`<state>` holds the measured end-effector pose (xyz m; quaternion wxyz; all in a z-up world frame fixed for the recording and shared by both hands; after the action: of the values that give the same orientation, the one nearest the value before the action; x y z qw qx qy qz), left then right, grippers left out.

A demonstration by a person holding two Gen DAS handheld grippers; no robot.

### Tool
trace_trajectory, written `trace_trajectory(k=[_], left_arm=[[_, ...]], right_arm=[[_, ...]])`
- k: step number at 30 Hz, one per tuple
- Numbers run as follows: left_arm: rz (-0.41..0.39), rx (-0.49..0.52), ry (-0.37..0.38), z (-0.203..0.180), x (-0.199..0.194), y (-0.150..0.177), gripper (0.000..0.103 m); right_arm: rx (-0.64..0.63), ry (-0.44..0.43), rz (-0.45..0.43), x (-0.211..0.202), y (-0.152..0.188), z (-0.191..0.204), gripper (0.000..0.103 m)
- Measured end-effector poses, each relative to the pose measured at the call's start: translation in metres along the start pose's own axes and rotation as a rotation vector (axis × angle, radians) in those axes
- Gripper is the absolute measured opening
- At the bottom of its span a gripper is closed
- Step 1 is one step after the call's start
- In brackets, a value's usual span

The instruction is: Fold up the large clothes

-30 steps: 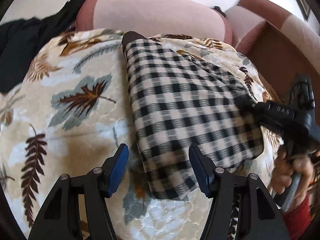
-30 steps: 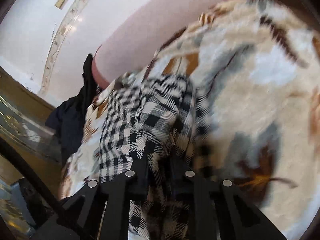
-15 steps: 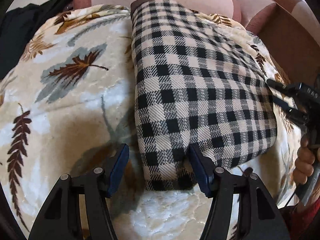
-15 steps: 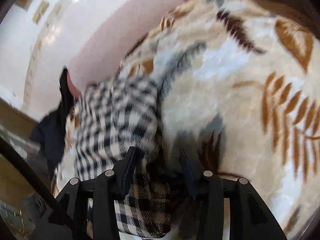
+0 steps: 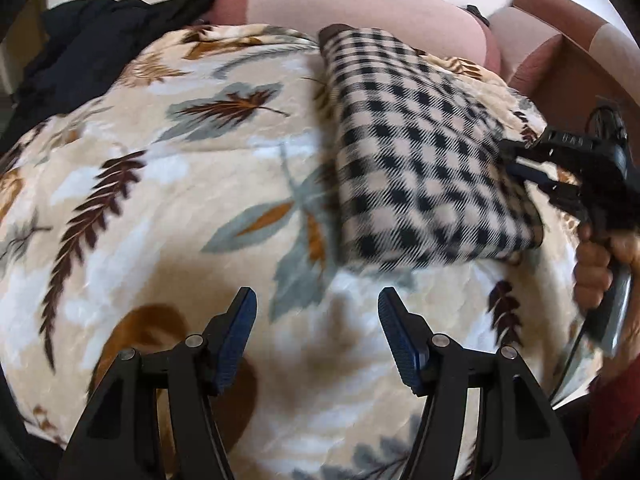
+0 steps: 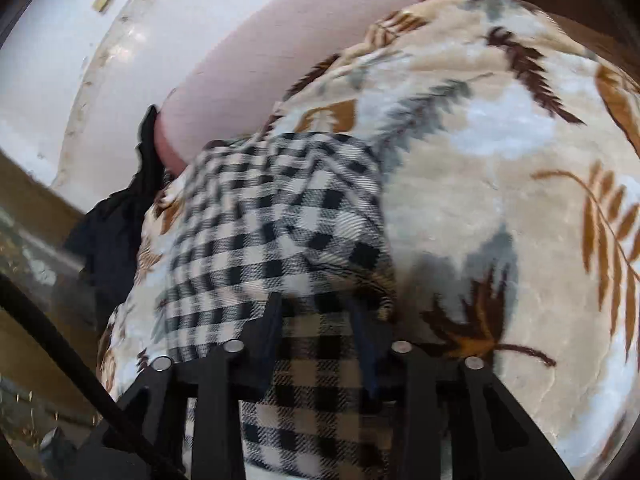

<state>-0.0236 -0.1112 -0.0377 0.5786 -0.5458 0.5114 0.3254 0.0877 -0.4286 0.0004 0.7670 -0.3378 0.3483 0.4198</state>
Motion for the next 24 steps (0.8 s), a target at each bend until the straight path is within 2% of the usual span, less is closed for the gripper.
trace_trajectory(k=[2,5,7,10,14,19,24], left_arm=[[-0.018,-0.007,-0.03,0.006,-0.001,0.012,0.062],[-0.023,-0.019,-0.048,0.015,0.002,0.032,0.062],[-0.011,-0.028,-0.041,0.021,0.006,0.046,0.062],[-0.051,-0.013,-0.043,0.023,0.007,0.06,0.068],[-0.07,0.057,-0.089,0.014,0.011,0.07,0.074],[-0.073,0.068,-0.084,0.014,0.01,0.075,0.081],[-0.076,0.065,-0.104,0.012,0.013,0.076,0.087]], right_arm=[[0.005,0.004,-0.046,-0.01,0.002,0.004,0.036],[-0.027,0.097,-0.134,-0.03,0.013,0.011,0.043],[-0.034,0.142,-0.173,-0.038,0.026,0.016,0.043],[-0.036,0.158,-0.171,-0.043,0.045,0.016,0.043],[-0.035,0.181,-0.161,-0.064,0.073,0.021,0.044],[-0.065,0.159,-0.174,-0.09,0.127,0.033,0.057],[-0.125,0.312,-0.242,-0.096,0.164,0.023,0.059]])
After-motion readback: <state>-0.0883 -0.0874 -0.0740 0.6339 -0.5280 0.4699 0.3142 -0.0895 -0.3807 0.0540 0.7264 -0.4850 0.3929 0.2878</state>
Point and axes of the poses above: each gripper's, at about its wrist camera, not at the fingertips, and x roughly the way its jaws point, z to its left, y to its underside, the point moved 5 cm from there along x, roughly the way its jaws point, and after that the axes turned 15 degrees about z, right-handed, at the moved point
